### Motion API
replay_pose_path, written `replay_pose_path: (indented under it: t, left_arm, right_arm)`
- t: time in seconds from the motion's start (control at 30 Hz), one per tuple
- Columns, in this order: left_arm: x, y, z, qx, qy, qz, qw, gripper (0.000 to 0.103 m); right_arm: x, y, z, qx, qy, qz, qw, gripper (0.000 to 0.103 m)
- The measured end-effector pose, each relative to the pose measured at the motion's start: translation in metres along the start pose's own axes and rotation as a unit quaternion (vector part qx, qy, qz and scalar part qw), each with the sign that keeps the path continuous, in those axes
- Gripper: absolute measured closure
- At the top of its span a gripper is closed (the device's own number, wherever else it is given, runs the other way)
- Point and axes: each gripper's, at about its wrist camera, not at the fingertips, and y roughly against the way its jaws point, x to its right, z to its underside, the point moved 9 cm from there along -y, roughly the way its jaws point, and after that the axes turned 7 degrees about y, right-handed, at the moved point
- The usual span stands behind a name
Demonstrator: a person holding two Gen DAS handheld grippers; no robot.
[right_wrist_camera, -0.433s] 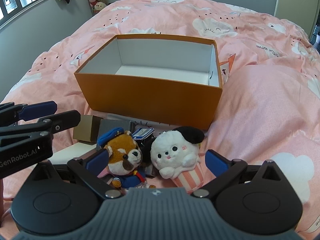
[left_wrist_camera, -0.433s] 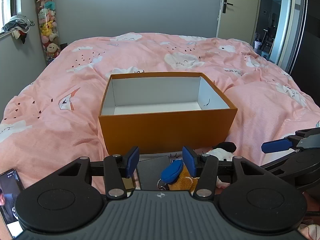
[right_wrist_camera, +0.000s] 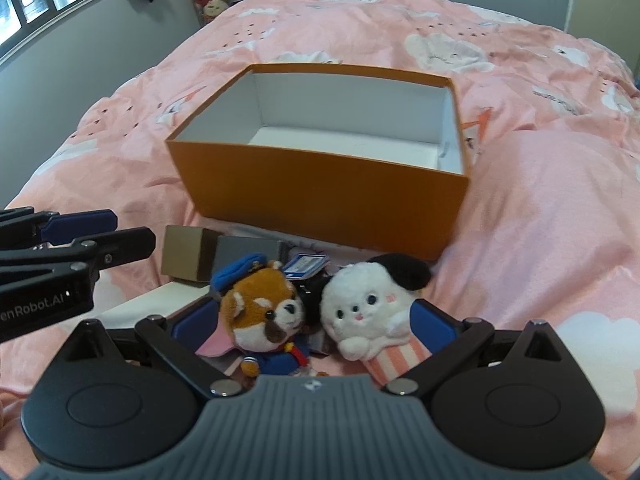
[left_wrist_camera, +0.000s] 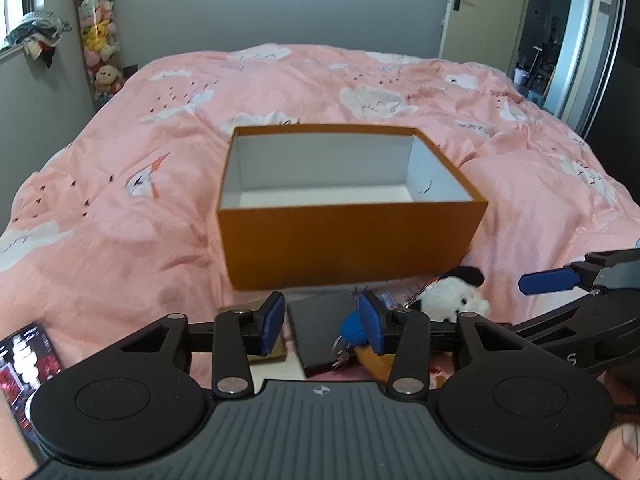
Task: Organize objects
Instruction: 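Reach the left gripper toward the white glasses case beside the orange box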
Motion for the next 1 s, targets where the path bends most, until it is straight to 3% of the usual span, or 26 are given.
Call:
replay_pose_path:
  t: [0.1, 0.23, 0.33, 0.47, 0.53, 0.7, 0.77, 0.83, 0.9, 1.0]
  left_arm:
    - [-0.009, 0.005, 0.009, -0.018, 0.002, 0.003, 0.9998, 0.053]
    - [-0.02, 0.013, 0.029, -0.053, -0.004, 0.004, 0.9986, 0.05]
    - [-0.028, 0.017, 0.047, -0.086, -0.005, 0.001, 0.9963, 0.044]
    - [-0.038, 0.02, 0.068, -0.138, 0.036, 0.032, 0.9892, 0.042]
    - [-0.044, 0.017, 0.073, -0.144, 0.056, 0.029, 0.9875, 0.035]
    - [-0.051, 0.001, 0.084, -0.161, 0.067, 0.013, 0.9845, 0.034]
    - [-0.05, -0.005, 0.088, -0.17, 0.067, 0.027, 0.9829, 0.034]
    - [-0.049, -0.008, 0.087, -0.167, 0.062, 0.029, 0.9835, 0.035]
    - [-0.048, -0.008, 0.087, -0.163, 0.056, 0.032, 0.9845, 0.041]
    - [-0.044, -0.004, 0.081, -0.147, 0.047, 0.042, 0.9871, 0.051]
  right_arm:
    - [-0.011, -0.004, 0.0, -0.008, 0.016, -0.018, 1.0, 0.02]
    - [-0.028, -0.011, -0.001, -0.025, 0.046, -0.045, 0.998, 0.031]
    - [-0.038, -0.013, 0.001, -0.026, 0.063, -0.046, 0.997, 0.031]
    - [-0.044, -0.014, 0.004, -0.029, 0.067, -0.045, 0.996, 0.029]
    - [-0.044, -0.014, 0.007, -0.031, 0.065, -0.046, 0.996, 0.027]
    - [-0.044, -0.012, 0.009, -0.032, 0.066, -0.045, 0.996, 0.013]
    - [-0.046, -0.013, 0.01, -0.037, 0.069, -0.051, 0.996, 0.013]
    - [-0.05, -0.018, 0.013, -0.049, 0.076, -0.063, 0.994, 0.017]
    - [-0.054, -0.022, 0.015, -0.061, 0.084, -0.071, 0.992, 0.038]
    - [-0.06, -0.026, 0.017, -0.065, 0.095, -0.082, 0.99, 0.052]
